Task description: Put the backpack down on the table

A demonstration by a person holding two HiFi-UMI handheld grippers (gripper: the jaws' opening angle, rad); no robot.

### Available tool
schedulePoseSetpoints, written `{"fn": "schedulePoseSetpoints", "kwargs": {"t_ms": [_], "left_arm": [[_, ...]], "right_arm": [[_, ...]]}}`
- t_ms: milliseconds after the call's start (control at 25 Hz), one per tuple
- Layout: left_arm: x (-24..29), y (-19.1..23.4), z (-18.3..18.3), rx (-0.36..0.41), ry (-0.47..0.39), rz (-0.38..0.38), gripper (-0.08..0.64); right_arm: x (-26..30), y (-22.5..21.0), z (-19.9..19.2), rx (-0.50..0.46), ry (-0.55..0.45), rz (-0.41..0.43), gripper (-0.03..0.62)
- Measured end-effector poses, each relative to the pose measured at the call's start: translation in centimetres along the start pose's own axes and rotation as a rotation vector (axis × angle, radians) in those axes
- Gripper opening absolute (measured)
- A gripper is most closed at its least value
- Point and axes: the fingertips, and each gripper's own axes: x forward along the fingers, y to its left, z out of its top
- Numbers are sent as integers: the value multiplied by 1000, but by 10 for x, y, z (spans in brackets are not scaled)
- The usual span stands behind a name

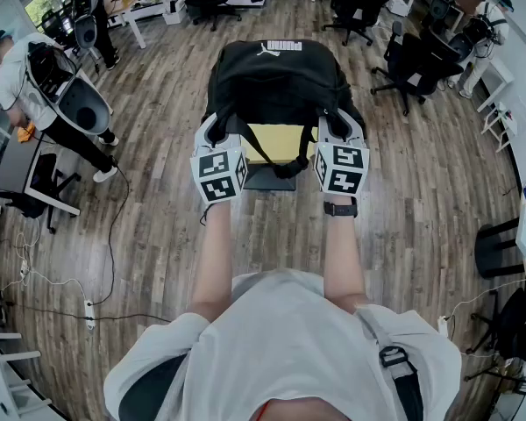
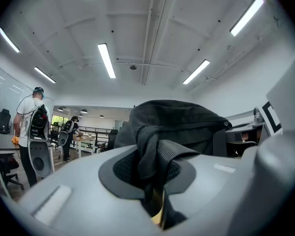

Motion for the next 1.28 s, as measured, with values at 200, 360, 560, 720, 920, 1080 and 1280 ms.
{"fn": "schedulePoseSetpoints", "kwargs": {"t_ms": [200,360,560,720,920,1080,1280], "left_arm": [[-7,8,-6,-12,-1,-14,52],[-15,21,-4,-22,-1,-19,52],[-25,48,-2,-38,-7,-11,52],[-41,68,-3,-58,-13,-5,52],[-52,83,-5,-74,-14,3,52],[-54,85,-25,-84,6,-1,52],[-32,87,-35,-72,26,-5,52]], "right_arm": [[-3,11,-6,-4,7,-9,44],[-4,27,-1,-12,14,-13,46],[1,55,8,-24,9,0,46],[-5,80,13,-37,3,7,46],[-11,101,13,-43,15,14,46],[-12,107,-6,-36,36,10,46],[11,100,-20,-9,49,8,46]]}}
